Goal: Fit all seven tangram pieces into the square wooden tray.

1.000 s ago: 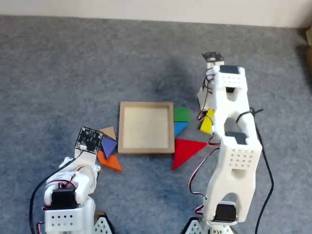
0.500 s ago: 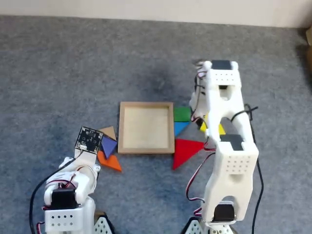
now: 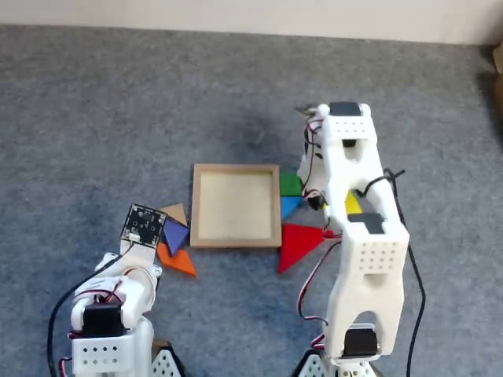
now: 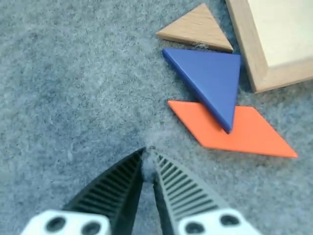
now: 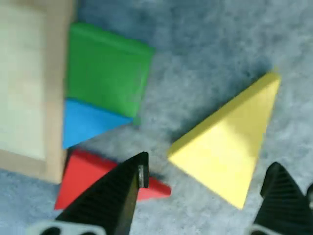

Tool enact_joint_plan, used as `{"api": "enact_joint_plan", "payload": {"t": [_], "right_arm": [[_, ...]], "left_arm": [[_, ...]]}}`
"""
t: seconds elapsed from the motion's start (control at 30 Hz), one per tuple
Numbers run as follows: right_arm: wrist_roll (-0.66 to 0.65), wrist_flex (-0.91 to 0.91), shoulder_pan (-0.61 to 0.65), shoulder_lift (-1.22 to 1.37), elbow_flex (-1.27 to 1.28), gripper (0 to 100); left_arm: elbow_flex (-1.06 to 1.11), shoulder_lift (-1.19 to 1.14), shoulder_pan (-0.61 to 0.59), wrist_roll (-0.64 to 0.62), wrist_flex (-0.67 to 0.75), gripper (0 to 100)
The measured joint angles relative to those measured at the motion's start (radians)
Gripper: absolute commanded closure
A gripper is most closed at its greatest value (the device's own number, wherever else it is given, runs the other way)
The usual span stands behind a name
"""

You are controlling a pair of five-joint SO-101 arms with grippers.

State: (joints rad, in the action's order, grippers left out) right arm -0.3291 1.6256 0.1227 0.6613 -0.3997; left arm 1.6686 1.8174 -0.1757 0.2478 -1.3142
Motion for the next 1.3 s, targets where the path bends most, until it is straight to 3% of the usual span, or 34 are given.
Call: {"api": "enact_joint_plan", "payload": {"t": [0.4, 0.63, 1.17, 1.3], "right_arm": [[0.0, -0.038, -0.043, 0.075, -0.003, 64.7], [-0.002, -0.048, -0.055, 0.074, -0.006, 78.6], [0.0, -0.049, -0.066, -0.003, 0.0, 79.3], [-0.08, -0.049, -0.058, -0.077, 0.0, 79.3]], "left_arm": [[0.0, 0.0, 0.0, 0.0, 0.0, 99], [0.0, 0.0, 0.0, 0.0, 0.0, 99], [0.0, 0.0, -0.002, 0.0, 0.0, 99], [0.0, 0.0, -0.002, 0.0, 0.0, 99]]}}
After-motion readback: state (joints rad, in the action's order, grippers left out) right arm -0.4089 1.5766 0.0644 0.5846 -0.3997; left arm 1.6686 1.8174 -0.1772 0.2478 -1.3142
